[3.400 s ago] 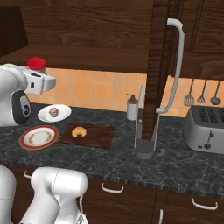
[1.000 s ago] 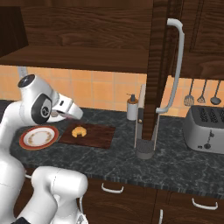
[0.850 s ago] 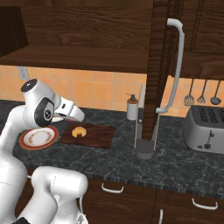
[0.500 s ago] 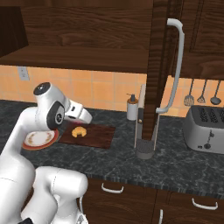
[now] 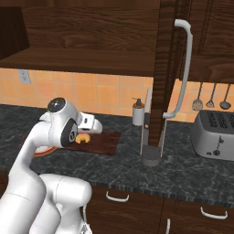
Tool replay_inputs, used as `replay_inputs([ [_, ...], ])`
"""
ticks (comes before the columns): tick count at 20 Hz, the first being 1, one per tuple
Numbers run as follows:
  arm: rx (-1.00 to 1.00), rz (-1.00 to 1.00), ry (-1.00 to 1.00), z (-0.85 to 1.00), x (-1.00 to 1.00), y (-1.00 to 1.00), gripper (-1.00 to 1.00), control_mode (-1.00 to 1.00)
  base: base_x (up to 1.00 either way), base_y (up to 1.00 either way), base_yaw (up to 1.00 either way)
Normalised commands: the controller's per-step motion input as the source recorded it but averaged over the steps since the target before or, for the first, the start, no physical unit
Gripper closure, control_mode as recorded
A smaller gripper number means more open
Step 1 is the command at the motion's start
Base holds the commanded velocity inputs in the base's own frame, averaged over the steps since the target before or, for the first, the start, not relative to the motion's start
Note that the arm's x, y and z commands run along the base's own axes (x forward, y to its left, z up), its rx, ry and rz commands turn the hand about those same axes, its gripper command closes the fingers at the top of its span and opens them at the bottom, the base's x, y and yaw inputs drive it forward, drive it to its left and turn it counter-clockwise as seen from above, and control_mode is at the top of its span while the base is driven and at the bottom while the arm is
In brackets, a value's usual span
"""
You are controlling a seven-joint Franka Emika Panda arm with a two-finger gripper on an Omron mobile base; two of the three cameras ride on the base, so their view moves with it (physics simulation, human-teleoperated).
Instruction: From the different types of pastries on the counter, select a croissant and place it on the cutting board. Then retrieve a jar of jam from the cabinet and place it alongside the croissant on the cutting board.
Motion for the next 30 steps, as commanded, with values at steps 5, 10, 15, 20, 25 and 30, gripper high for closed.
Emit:
replay_inputs([
  [5,-0.05,0.17,-0.13,-0.7,0.17,-0.06,1.0,-1.0,0.0,0.0,0.0],
  [10,0.01,0.03,0.19,-0.23,0.83,0.0,1.0,-1.0,0.0,0.0,0.0],
  [15,0.0,0.0,0.3,-0.25,0.76,0.0,1.0,-1.0,0.0,0.0,0.0],
  [20,-0.06,0.0,0.0,-0.73,0.27,0.0,1.0,-1.0,0.0,0.0,0.0],
  [25,-0.14,0.0,-0.13,-0.81,0.02,0.0,1.0,-1.0,0.0,0.0,0.0],
  [30,0.0,0.0,-0.11,-0.18,0.0,0.0,1.0,-1.0,0.0,0.0,0.0],
])
